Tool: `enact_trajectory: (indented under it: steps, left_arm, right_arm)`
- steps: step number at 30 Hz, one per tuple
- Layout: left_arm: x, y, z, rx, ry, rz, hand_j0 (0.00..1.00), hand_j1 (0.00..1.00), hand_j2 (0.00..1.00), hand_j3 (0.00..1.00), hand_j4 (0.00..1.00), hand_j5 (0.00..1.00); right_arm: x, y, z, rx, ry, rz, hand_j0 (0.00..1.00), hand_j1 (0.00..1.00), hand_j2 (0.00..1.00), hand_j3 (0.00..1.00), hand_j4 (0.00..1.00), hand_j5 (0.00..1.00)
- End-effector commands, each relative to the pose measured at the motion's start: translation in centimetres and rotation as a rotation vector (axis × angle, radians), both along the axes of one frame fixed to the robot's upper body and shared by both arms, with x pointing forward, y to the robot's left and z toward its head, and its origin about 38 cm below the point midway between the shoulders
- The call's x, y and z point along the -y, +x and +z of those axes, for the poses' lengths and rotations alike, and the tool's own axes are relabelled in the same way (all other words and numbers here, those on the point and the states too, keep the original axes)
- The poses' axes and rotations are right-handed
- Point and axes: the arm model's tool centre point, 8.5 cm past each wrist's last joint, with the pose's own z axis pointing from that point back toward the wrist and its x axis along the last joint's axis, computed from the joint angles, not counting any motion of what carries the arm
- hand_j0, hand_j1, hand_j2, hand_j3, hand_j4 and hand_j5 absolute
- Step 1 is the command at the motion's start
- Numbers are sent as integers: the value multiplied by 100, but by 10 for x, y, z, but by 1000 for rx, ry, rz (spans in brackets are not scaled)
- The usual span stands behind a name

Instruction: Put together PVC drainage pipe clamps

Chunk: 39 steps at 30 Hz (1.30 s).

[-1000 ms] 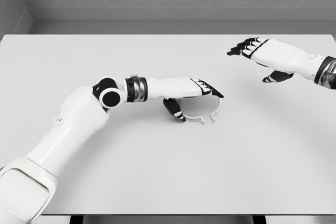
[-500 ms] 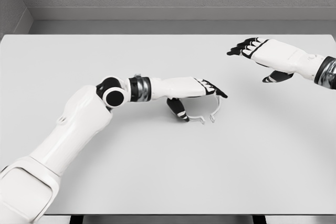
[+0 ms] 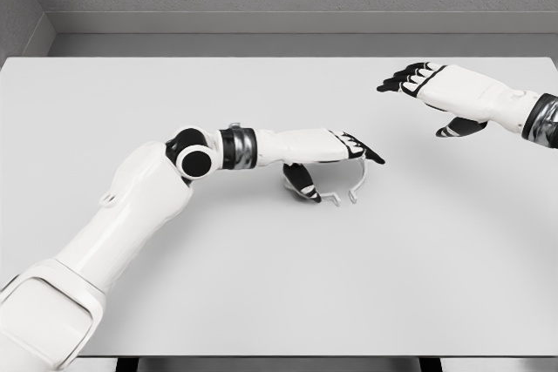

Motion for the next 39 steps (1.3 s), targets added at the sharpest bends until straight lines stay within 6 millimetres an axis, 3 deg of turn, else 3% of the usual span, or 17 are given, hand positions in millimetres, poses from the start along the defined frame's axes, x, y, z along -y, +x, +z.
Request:
enact_trajectory:
  steps: [1,8,9,12,15,16,19,20,23,24,26,29,30,32,39]
  left_arm:
    - [1,0,1,-3,-7,1,99,99,99,99,99,99]
    - [0,3,9,14,-11,-1,99,99,99,99,99,99]
    - [-6,4,18,40,-15,-3,99,99,99,99,99,99]
    - [-41,-3,52,84,-89,-16,100,100,100,100,100,100]
    - [-99,4,73,79,-127,48,100,100,100,100,100,100]
    - [-107,10,74,79,-135,79,100,100,100,100,100,100]
    - [-118,40,49,-15,-115,189,100,100,100,100,100,100]
    - [-125,46,38,-47,-106,223,100,100,100,100,100,100]
    - [-139,53,30,-73,-100,274,100,100,100,100,100,100]
    - [-140,57,21,-87,-85,303,100,100,100,100,100,100]
    - [-121,60,4,-67,-3,312,100,100,100,100,100,100]
    - [-123,76,19,-59,-2,337,100,100,100,100,100,100]
    - [-103,76,24,-58,-26,311,100,100,100,100,100,100]
    - [-91,78,34,-47,-62,299,100,100,100,100,100,100]
    - [-62,74,10,-77,20,273,100,100,100,100,100,100]
  right_arm:
    - [0,0,1,0,6,-2,100,100,100,100,100,100]
    - [0,0,1,0,7,-1,100,100,100,100,100,100]
    - [0,0,1,0,9,0,100,100,100,100,100,100]
    - [0,0,1,0,7,-1,100,100,100,100,100,100]
    - [0,0,1,0,6,-2,100,100,100,100,100,100]
    - [0,0,1,0,6,-2,100,100,100,100,100,100]
    - [0,0,1,0,7,-1,100,100,100,100,100,100]
    - [-1,0,0,-1,8,1,100,100,100,100,100,100]
    - [-1,0,0,-1,7,0,100,100,100,100,100,100]
    - [-1,0,0,-1,8,1,100,100,100,100,100,100]
    - [-1,0,0,-1,8,1,100,100,100,100,100,100]
    - [-1,0,0,-1,8,1,100,100,100,100,100,100]
    - [-1,0,0,-2,8,2,100,100,100,100,100,100]
    - [-1,0,0,-2,8,2,100,100,100,100,100,100]
    - [-2,-1,-4,-12,7,5,100,100,100,100,100,100]
